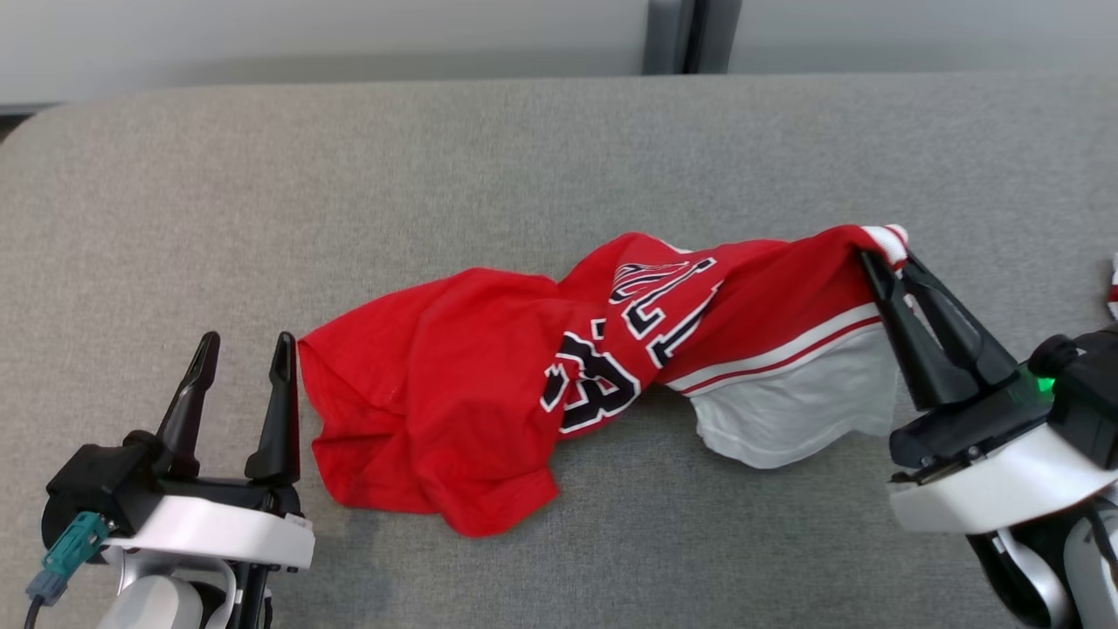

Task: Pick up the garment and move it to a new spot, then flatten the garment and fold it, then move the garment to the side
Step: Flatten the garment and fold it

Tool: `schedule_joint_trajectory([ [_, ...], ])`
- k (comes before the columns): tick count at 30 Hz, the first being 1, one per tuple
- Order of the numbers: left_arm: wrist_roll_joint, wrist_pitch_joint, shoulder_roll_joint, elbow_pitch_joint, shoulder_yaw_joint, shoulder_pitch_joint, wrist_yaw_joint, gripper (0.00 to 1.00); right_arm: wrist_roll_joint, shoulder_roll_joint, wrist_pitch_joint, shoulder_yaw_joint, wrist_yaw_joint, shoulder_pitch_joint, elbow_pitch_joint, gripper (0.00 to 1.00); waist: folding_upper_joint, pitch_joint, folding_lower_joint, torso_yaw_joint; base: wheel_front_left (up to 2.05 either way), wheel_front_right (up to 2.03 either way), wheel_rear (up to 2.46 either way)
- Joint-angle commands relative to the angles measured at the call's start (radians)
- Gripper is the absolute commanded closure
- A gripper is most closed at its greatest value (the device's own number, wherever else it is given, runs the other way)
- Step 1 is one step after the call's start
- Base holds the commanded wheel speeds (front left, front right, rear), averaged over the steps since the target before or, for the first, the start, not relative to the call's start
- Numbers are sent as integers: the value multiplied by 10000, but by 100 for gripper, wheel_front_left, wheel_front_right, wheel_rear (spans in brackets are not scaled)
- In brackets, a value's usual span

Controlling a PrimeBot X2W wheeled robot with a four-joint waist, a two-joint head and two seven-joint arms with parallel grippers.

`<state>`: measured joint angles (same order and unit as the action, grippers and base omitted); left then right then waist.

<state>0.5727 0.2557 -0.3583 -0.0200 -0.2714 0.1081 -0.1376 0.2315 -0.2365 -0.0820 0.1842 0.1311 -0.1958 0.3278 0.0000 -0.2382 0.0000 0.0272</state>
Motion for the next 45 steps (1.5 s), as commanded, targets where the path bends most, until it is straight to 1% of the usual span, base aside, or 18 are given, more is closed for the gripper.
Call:
schedule_joint_trajectory([
  [1,-96,40,29,42,26,228,41,0,52,-12,21,-146,-5,-179,-159,100,0,-410,0,155,0,0,0],
  [6,-189,70,120,131,-19,652,134,0,312,31,227,-422,-4,-651,-1021,100,0,-1264,0,348,0,0,0],
  [13,-352,93,332,-51,-71,1235,374,0,780,-98,802,-382,-4,-2060,-3172,100,0,-2099,0,550,0,0,0],
  [14,-352,93,332,-51,-71,1235,374,0,780,-98,802,-382,-4,-2060,-3172,100,0,-2099,0,550,0,0,0],
  [22,-527,107,611,-447,-86,1664,663,0,1280,-67,1610,81,-4,-3715,-6103,100,0,-2525,0,796,0,0,0],
  [25,-623,99,735,-512,-18,1755,757,0,1411,-96,1917,261,-4,-4071,-6828,100,0,-2569,0,845,0,0,0],
  [28,-710,100,807,-613,96,1675,828,0,1477,-116,2198,462,-4,-4241,-7293,100,0,-2495,0,815,0,0,0],
  [30,-762,101,873,-682,148,1591,841,0,1486,-166,2315,632,-4,-4182,-7489,52,0,-2365,0,757,0,0,0],
  [31,-794,100,895,-718,173,1539,854,0,1524,-170,2408,691,-4,-4106,-7508,0,0,-2287,0,721,0,0,0],
  [37,-907,95,947,-879,284,1311,938,0,1515,-261,2765,728,-4,-3210,-7096,0,0,-1661,0,448,0,0,0],
  [40,-940,95,918,-977,337,1135,896,0,1424,-214,2877,502,-4,-2552,-6607,0,0,-1323,0,289,0,0,0],
  [45,-913,90,841,-1030,401,743,815,0,1072,-27,2900,-269,-4,-1482,-5610,0,0,-728,0,20,0,0,0],
])
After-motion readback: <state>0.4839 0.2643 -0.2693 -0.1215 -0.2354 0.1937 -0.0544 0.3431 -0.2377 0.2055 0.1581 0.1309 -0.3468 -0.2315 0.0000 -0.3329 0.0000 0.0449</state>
